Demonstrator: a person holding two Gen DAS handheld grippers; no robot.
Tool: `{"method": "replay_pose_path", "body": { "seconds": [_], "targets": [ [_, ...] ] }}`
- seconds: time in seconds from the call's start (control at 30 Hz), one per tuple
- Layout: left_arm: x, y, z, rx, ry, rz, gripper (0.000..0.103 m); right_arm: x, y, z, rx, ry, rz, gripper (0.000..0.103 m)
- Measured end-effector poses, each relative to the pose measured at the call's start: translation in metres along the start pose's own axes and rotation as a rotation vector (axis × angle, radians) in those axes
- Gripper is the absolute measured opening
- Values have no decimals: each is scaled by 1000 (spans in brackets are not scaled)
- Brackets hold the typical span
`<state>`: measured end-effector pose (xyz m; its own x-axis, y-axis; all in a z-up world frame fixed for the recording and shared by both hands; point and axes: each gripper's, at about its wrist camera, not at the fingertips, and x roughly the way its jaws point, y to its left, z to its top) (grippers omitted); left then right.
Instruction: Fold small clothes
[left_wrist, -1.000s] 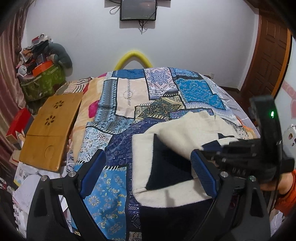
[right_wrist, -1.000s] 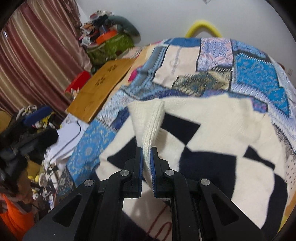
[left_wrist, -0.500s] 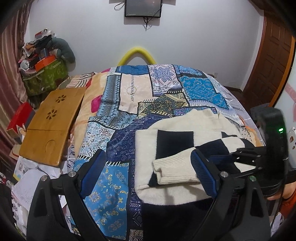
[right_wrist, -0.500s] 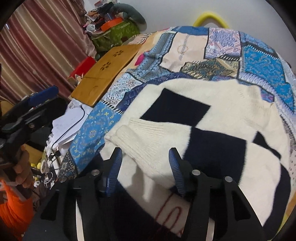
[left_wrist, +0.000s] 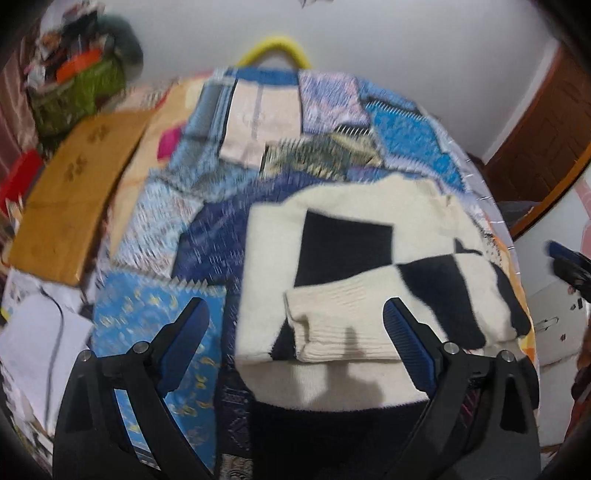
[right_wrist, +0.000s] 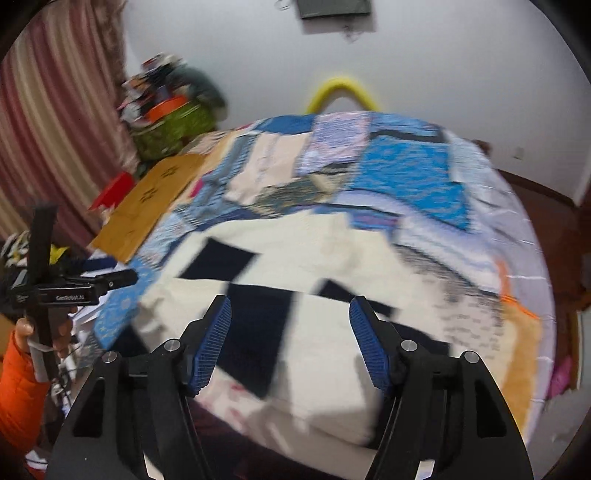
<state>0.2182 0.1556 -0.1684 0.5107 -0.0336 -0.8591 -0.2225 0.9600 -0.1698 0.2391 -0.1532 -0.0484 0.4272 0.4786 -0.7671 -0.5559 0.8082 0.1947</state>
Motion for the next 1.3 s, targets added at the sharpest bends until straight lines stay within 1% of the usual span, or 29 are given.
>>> {"method": "replay_pose_path", "body": {
  "seconds": [0.1, 0.17, 0.27, 0.33, 0.43, 0.57, 0.63, 0.67, 0.7, 0.73, 0.77, 0.83, 0.87, 0.9, 0.97, 1.07, 1.13, 1.2, 1.3],
  "targets": [
    [22, 9, -2, -101, 48, -10, 95, -13, -34, -12, 46, -14, -47, 64],
    [34, 13, -5, -150, 95, -60, 93, -17, -59, -22, 99, -15, -77, 67],
    [44, 13, -6, -172, 126, -72, 86, -21, -92, -39, 179, -3, -104, 67],
    [49, 13, -6, -173, 145, -83, 85, -21, -113, -53, 240, 15, -97, 67],
    [57, 14, -6, -190, 181, -119, 81, -18, -137, -73, 314, 30, -94, 67],
    [62, 17, -5, -231, 204, -184, 76, -11, -154, -90, 360, 59, -90, 67],
    [63, 15, -4, -231, 213, -212, 71, -5, -159, -95, 370, 73, -90, 67],
    [65, 13, -4, -227, 225, -240, 65, -1, -161, -97, 374, 78, -84, 67],
    [68, 10, -4, -223, 241, -264, 64, 3, -163, -99, 379, 83, -78, 67],
    [71, 8, -5, -219, 251, -264, 63, 7, -163, -99, 385, 88, -72, 67],
    [73, 5, -4, -209, 252, -248, 61, 10, -164, -101, 388, 91, -66, 67],
    [74, 0, -3, -188, 245, -216, 52, 18, -164, -103, 399, 99, -52, 67],
    [74, -2, -1, -178, 240, -208, 38, 21, -163, -104, 403, 104, -44, 67],
    [73, -4, 0, -178, 235, -215, 23, 24, -162, -104, 402, 108, -41, 67],
    [73, -4, 0, -201, 229, -236, 18, 30, -158, -105, 399, 118, -36, 67],
    [72, -14, 2, -168, 200, -186, 12, 35, -153, -106, 393, 131, -27, 67],
    [69, -23, 6, -126, 168, -145, 11, 35, -151, -107, 387, 127, -30, 67],
    [60, -36, 13, -86, 115, -108, 11, 34, -151, -107, 381, 122, -32, 67],
    [42, -57, 26, -34, 35, -94, 11, 34, -152, -107, 385, 129, -39, 67]
  ]
}}
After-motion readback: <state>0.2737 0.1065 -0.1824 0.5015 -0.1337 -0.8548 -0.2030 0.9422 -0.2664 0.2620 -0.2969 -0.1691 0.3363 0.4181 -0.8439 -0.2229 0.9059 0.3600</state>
